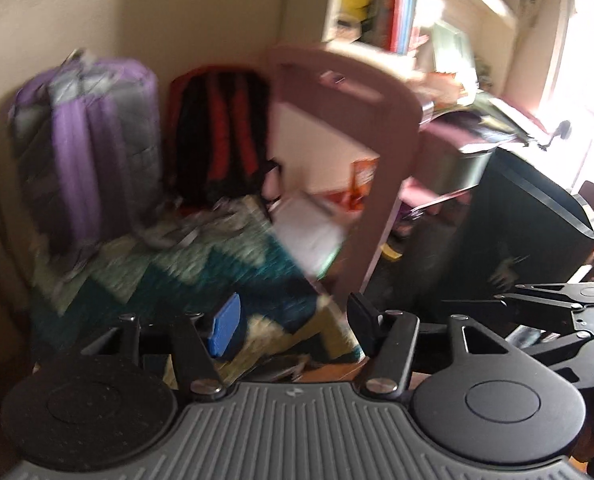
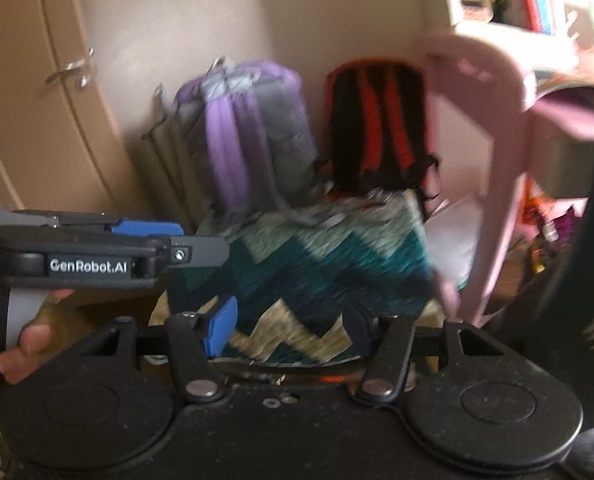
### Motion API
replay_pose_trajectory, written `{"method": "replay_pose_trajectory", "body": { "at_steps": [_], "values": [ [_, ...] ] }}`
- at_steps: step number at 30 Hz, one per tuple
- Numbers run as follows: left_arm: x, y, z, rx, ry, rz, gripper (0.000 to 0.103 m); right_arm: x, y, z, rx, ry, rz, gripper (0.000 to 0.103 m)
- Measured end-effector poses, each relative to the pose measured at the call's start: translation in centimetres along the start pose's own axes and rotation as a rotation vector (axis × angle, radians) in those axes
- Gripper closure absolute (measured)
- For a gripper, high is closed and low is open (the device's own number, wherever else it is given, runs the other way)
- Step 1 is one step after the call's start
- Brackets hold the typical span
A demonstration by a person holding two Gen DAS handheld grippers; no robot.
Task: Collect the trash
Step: 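Swing both open tools back toward the trash pile, then close the right tool on the brown snack wrapper while the left grips a clear plastic tray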
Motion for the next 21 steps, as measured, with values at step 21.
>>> {"method": "replay_pose_trajectory", "body": {
  "at_steps": [21],
  "values": [
    [-14.9,-15.1,-15.6,-0.248,0.193,0.258,0.020,1.2,-14.0,-24.8,-0.487,-0.014,-0.153,0.044]
  ]
}}
Point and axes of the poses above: each gripper's, at about its wrist camera, not at the fingertips, and z roughly against the way its jaws point, x to its right, y to its top, the point moved 3 cm from there along -z, roughly the way its jaws point
